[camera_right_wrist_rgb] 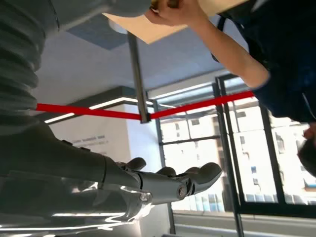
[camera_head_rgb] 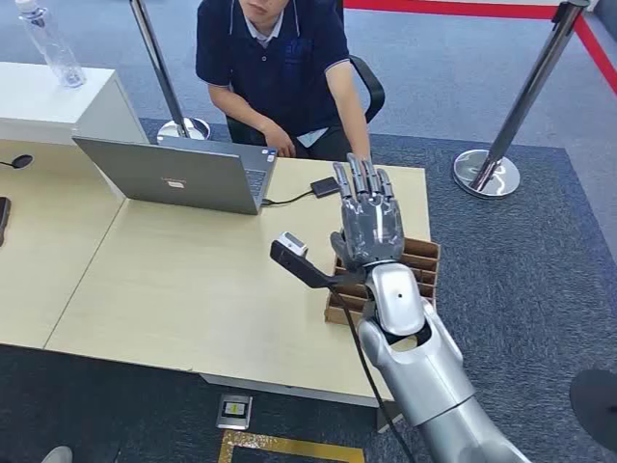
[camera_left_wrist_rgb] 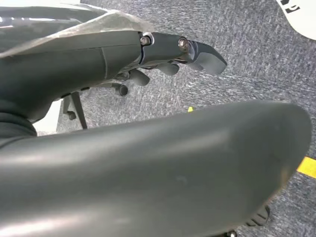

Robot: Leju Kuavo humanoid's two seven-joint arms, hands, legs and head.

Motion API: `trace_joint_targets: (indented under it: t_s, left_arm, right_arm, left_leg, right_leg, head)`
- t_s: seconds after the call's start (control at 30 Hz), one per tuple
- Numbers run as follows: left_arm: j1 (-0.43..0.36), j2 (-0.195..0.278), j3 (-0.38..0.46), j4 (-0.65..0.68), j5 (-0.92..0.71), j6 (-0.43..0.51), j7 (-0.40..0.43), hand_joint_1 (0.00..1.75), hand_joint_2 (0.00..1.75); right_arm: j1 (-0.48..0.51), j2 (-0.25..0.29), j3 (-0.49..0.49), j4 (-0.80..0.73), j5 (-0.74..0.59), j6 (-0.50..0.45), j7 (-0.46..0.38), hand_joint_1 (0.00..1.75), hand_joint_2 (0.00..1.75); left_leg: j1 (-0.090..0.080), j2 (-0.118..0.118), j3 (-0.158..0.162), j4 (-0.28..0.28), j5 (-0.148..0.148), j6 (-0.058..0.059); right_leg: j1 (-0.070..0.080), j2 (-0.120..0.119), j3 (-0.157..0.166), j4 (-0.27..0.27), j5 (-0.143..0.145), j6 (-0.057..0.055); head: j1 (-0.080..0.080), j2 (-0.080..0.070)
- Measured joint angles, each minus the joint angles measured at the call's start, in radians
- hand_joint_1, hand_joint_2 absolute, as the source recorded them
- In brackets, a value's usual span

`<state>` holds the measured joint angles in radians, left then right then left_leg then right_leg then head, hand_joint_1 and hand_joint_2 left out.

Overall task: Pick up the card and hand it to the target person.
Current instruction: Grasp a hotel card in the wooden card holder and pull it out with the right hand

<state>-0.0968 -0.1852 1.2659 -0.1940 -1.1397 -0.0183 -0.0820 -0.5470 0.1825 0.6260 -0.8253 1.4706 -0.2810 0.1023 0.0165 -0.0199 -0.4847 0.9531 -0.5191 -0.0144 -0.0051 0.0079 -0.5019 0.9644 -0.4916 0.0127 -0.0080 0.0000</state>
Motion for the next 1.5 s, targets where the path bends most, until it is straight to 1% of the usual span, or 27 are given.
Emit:
trace_joint_targets:
  t_s: [0.1, 0.13, 0.2, 0.23, 0.27, 0.33, 0.43, 0.67, 0.8, 1.0, 1.07, 1.2, 1.4, 1.5]
  left_arm:
    - [0.0, 0.002, 0.0, 0.0, 0.0, 0.0, 0.0, 0.0, 0.0]
    - [0.0, 0.002, 0.0, 0.0, 0.0, 0.0, 0.0, 0.0, 0.0]
    - [0.0, 0.003, 0.0, 0.0, 0.0, 0.0, 0.0, 0.0, 0.0]
    - [0.0, 0.004, 0.0, 0.0, 0.0, 0.0, 0.0, 0.0, 0.0]
    - [0.0, 0.004, 0.0, 0.0, 0.0, 0.0, 0.0, 0.0, 0.0]
    - [0.0, 0.005, 0.0, 0.0, 0.0, 0.0, 0.0, 0.0, 0.0]
    - [0.001, 0.005, 0.001, 0.0, 0.001, 0.0, 0.0, 0.0, 0.0]
    - [0.003, 0.005, 0.002, 0.0, 0.002, 0.002, 0.0, 0.0, 0.0]
    - [0.004, 0.005, 0.005, 0.0, 0.002, 0.003, 0.0, 0.0, 0.0]
    - [0.004, 0.005, 0.007, 0.0, 0.003, 0.003, 0.0, 0.0, 0.0]
    - [0.004, 0.005, 0.007, 0.0, 0.003, 0.004, 0.0, 0.0, 0.0]
    - [0.004, 0.005, 0.007, 0.0, 0.003, 0.007, 0.0, 0.0, 0.0]
    - [0.005, 0.005, 0.007, 0.0, 0.003, 0.011, 0.0, 0.0, 0.0]
    - [0.004, 0.005, 0.007, 0.0, 0.002, 0.011, 0.0, 0.0, 0.0]
  right_arm:
    - [-0.004, 0.002, 0.0, 0.036, -0.007, -0.013, 0.002, 0.0, 1.75]
    - [-0.006, 0.003, -0.001, 0.052, -0.012, -0.02, 0.002, 0.1, 1.75]
    - [-0.008, 0.006, -0.003, 0.078, -0.023, -0.033, 0.002, 0.4, 1.75]
    - [-0.008, 0.007, -0.005, 0.087, -0.029, -0.038, 0.002, 0.73, 1.75]
    - [-0.008, 0.008, -0.007, 0.095, -0.035, -0.044, 0.001, 0.95, 1.75]
    - [-0.007, 0.009, -0.012, 0.106, -0.044, -0.055, -0.002, 1.31, 1.75]
    - [-0.006, 0.009, -0.021, 0.118, -0.058, -0.067, -0.013, 1.3, 1.75]
    - [0.007, 0.01, -0.041, 0.133, -0.073, -0.085, -0.027, 1.18, 1.75]
    - [0.016, 0.01, -0.048, 0.139, -0.074, -0.086, -0.029, 0.85, 1.75]
    - [0.021, 0.012, -0.053, 0.157, -0.083, -0.085, -0.03, 0.68, 1.75]
    - [0.022, 0.015, -0.056, 0.165, -0.087, -0.088, -0.031, 0.67, 1.75]
    - [0.022, 0.017, -0.063, 0.185, -0.09, -0.094, -0.031, 0.74, 1.75]
    - [0.023, 0.017, -0.077, 0.211, -0.095, -0.103, -0.031, 0.8, 1.75]
    - [0.023, 0.017, -0.082, 0.225, -0.099, -0.104, -0.031, 0.79, 1.75]
  left_leg:
    - [0.0, 0.0, 0.0, 0.0, 0.0, 0.0]
    - [0.0, 0.0, 0.0, 0.0, 0.0, 0.0]
    - [0.0, 0.0, 0.0, 0.0, 0.0, 0.0]
    - [0.0, 0.0, 0.0, 0.0, 0.0, 0.0]
    - [0.0, 0.0, 0.0, 0.0, 0.0, 0.0]
    - [0.0, 0.0, 0.0, 0.0, 0.0, 0.0]
    - [0.0, 0.0, 0.0, 0.0, 0.0, 0.0]
    - [0.0, 0.0, 0.0, 0.0, 0.0, 0.0]
    - [0.0, 0.0, 0.0, 0.0, 0.0, 0.0]
    - [0.0, 0.0, 0.0, 0.0, 0.0, 0.0]
    - [0.0, 0.0, 0.0, 0.0, 0.0, 0.0]
    - [0.0, 0.0, 0.0, 0.0, 0.0, 0.0]
    - [0.0, 0.0, 0.0, 0.0, 0.0, 0.0]
    - [0.0, 0.0, 0.0, 0.0, 0.0, 0.0]
  right_leg:
    - [0.0, 0.0, 0.0, 0.0, 0.0, 0.0]
    - [0.0, 0.0, 0.0, 0.0, 0.0, 0.0]
    - [0.0, 0.0, 0.0, 0.0, 0.0, 0.0]
    - [0.0, 0.0, 0.0, 0.0, 0.0, 0.0]
    - [0.0, 0.0, 0.0, 0.0, 0.0, 0.0]
    - [0.0, 0.0, 0.0, 0.0, 0.0, 0.0]
    - [0.0, 0.0, 0.0, 0.0, 0.0, 0.0]
    - [0.0, 0.0, 0.0, 0.0, 0.0, 0.0]
    - [0.0, 0.0, 0.0, 0.0, 0.0, 0.0]
    - [0.0, 0.0, 0.0, 0.0, 0.0, 0.0]
    - [0.0, 0.0, 0.0, 0.0, 0.0, 0.0]
    - [0.0, 0.0, 0.0, 0.0, 0.0, 0.0]
    - [0.0, 0.0, 0.0, 0.0, 0.0, 0.0]
    - [0.0, 0.0, 0.0, 0.0, 0.0, 0.0]
  head:
    - [0.0, 0.0]
    - [0.0, 0.0]
    - [0.0, 0.0]
    - [0.0, 0.0]
    - [0.0, 0.0]
    - [0.0, 0.0]
    - [0.0, 0.0]
    - [0.0, 0.0]
    - [0.0, 0.0]
    - [0.0, 0.0]
    - [0.0, 0.0]
    - [0.0, 0.0]
    - [0.0, 0.0]
    - [0.0, 0.0]
